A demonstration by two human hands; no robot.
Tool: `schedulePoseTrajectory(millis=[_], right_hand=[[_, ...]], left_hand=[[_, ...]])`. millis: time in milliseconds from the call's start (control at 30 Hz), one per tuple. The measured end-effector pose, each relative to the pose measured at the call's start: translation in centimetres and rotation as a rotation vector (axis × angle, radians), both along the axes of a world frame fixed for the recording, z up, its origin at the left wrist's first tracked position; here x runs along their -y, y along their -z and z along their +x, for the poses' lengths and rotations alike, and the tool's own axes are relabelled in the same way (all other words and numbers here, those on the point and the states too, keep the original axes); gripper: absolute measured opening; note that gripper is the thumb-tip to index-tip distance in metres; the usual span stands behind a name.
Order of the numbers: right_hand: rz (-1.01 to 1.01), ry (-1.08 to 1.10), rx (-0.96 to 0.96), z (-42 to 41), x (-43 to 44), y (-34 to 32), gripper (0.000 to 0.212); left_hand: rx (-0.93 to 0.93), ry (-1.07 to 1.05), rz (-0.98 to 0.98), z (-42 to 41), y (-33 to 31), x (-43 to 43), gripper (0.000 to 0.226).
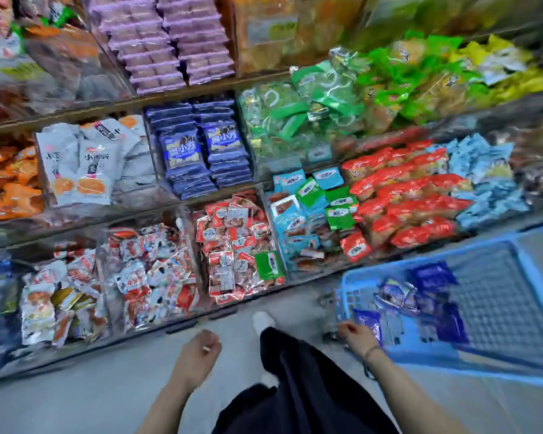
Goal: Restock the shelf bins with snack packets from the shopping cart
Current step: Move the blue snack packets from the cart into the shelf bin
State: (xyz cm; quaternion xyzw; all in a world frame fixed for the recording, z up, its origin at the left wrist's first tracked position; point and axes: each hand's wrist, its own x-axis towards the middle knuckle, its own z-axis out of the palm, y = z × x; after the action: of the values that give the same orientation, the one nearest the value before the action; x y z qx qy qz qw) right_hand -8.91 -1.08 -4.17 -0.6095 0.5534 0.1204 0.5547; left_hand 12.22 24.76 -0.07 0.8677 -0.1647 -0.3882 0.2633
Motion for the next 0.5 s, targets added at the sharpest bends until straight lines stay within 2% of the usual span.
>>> schedulePoseTrajectory(millis=[133,300,400,500], right_hand=[[0.082,0.24,-0.08,-7.4,-2.7,0.2,0.022],[0.155,0.344,-0.102,-13.6,-3.2,0.1,0.026],[0.146,0.41,-0.088,-15.9,-2.2,0.0,0.03],[0.098,0.418,-0.08,-17.3,0.5,-0.1,0.024]], left_hand=[[-0.068,0.058,0.049,-4.0,1.3,-0.6,0.009],[-0.192,-0.003,0.065,-9.7,2.1,-0.1,0.013],[-0.252,-0.014,0.064,-12.5,2.2,1.2,0.011],[-0.266,0.008,0.042,-14.6,1.9,4.3,0.012]])
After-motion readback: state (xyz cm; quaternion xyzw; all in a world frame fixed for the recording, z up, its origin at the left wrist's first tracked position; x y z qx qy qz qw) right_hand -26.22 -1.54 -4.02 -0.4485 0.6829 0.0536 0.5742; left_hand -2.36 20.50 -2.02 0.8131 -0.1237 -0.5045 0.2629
